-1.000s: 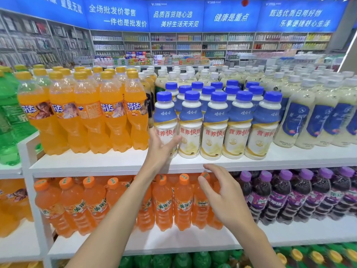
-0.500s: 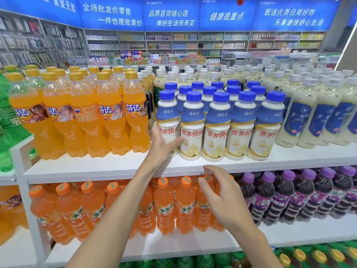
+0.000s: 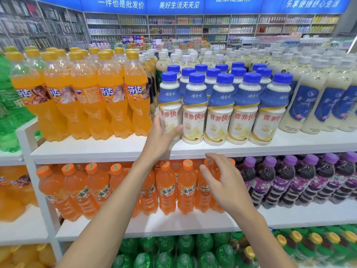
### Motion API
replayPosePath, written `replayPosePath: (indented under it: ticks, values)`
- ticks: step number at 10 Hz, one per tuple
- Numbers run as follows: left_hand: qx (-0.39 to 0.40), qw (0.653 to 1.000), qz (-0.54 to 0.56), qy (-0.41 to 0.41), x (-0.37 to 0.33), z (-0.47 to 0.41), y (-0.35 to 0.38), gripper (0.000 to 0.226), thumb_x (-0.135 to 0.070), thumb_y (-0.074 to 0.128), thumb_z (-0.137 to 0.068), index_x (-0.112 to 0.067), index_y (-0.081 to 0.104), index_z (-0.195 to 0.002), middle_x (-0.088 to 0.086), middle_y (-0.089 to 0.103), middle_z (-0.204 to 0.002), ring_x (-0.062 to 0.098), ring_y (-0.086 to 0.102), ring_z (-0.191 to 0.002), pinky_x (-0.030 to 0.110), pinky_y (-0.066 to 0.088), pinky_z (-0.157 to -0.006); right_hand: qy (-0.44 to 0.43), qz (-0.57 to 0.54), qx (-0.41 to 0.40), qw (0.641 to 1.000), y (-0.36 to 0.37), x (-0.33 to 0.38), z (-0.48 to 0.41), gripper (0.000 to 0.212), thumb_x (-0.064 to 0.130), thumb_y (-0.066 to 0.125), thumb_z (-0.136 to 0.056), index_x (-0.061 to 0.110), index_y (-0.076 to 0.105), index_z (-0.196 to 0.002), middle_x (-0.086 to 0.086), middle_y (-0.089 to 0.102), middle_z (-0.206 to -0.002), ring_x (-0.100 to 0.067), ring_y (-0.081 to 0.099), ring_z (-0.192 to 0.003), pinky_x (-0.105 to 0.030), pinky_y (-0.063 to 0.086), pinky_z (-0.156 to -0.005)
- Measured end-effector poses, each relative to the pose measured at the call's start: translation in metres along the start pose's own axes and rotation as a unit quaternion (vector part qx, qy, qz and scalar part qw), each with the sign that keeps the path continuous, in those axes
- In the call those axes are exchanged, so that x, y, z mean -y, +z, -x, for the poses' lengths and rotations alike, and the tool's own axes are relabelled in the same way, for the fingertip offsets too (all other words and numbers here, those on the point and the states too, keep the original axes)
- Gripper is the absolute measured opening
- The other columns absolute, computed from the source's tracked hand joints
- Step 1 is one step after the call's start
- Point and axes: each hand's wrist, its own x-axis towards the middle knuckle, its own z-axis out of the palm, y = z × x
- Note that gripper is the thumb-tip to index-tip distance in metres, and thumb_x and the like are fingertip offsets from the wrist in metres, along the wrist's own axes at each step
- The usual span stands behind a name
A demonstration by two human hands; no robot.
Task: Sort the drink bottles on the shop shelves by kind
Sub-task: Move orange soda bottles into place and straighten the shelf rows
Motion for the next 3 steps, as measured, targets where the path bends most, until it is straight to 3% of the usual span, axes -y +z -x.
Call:
replayPosePath:
  ticks: [2, 3]
  values:
    - [-0.012, 0.995, -0.096, 0.019, -0.005, 0.026, -0.002, 0.062, -0.055, 0.067, -0.094, -0.033, 0.044, -0.146, -0.018, 0.06, -0.141, 0.005, 0.056, -0.13, 0.046, 0.048, -0.109, -0.007, 0.017, 0.02, 1.0, -0.003, -0.007, 0.004, 0.045, 0.044, 0.051, -0.104, 0.03, 0.049, -0.146, 0.016, 0.051, -0.146, -0.006, 0.043, -0.136, -0.027, 0.036, -0.107]
    - [-0.024, 0.987, -0.151, 0.04, -0.004, 0.037, 0.001, 0.066, -0.061, 0.061, -0.094, -0.031, 0.04, -0.15, -0.012, 0.056, -0.147, 0.012, 0.053, -0.135, 0.047, 0.045, -0.112, -0.009, 0.02, 0.016, 1.0, -0.006, -0.01, 0.002, 0.044, 0.043, 0.051, -0.104, 0.028, 0.049, -0.145, 0.014, 0.051, -0.146, -0.009, 0.044, -0.137, -0.03, 0.036, -0.107]
